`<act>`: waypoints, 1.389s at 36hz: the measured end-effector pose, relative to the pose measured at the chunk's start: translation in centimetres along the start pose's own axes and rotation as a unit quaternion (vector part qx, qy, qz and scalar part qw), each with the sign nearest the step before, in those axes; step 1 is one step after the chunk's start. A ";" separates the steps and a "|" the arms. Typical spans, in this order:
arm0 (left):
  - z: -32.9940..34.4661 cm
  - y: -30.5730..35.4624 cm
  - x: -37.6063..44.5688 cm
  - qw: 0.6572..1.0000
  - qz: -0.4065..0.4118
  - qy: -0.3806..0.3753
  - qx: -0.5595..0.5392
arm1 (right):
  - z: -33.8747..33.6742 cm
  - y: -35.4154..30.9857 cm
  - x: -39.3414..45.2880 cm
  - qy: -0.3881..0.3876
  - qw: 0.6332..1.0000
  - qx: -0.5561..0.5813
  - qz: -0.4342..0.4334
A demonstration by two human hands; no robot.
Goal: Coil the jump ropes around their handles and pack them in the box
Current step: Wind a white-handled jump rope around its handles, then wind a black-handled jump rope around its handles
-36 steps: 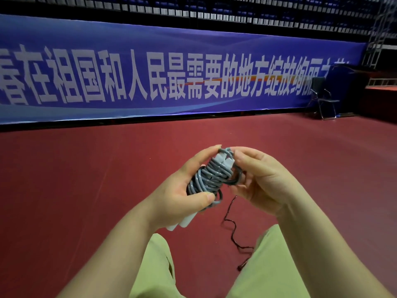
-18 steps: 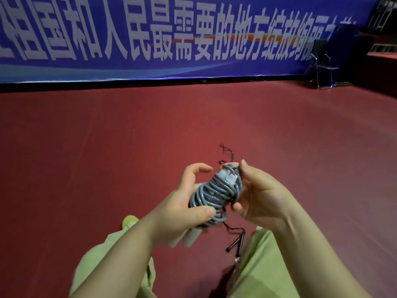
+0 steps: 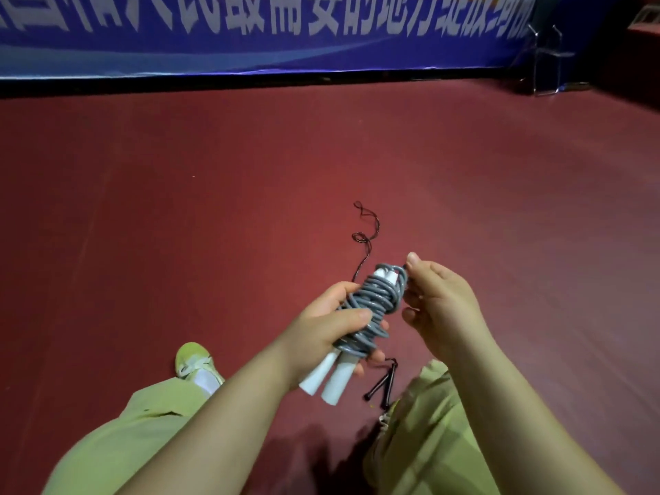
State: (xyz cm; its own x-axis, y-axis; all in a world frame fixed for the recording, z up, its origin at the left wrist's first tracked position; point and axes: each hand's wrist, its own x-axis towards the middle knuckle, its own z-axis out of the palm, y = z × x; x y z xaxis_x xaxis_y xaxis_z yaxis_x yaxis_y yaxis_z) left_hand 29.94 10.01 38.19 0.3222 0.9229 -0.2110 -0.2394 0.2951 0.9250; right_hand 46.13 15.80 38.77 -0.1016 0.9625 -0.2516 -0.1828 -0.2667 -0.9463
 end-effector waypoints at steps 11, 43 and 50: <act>4.6 -2.2 13.8 0.992 0.050 0.094 -0.061 | -7.1 1.0 4.9 -0.010 0.999 0.035 -0.013; 14.0 -28.5 30.9 0.710 -0.279 -0.221 0.607 | -33.7 33.8 6.5 0.450 0.832 0.214 0.246; 12.3 -29.2 31.1 0.722 -0.290 -0.218 0.589 | -33.0 36.7 8.7 0.417 0.854 0.122 0.287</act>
State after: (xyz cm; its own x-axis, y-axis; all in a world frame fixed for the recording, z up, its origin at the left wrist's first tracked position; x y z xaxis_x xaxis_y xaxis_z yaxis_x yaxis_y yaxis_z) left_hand 58.23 27.09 8.54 0.3745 0.4881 -0.7884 0.9140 -0.0511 0.4025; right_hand 70.76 16.07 -4.82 0.4701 0.3431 -0.8132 -0.5460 -0.6109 -0.5733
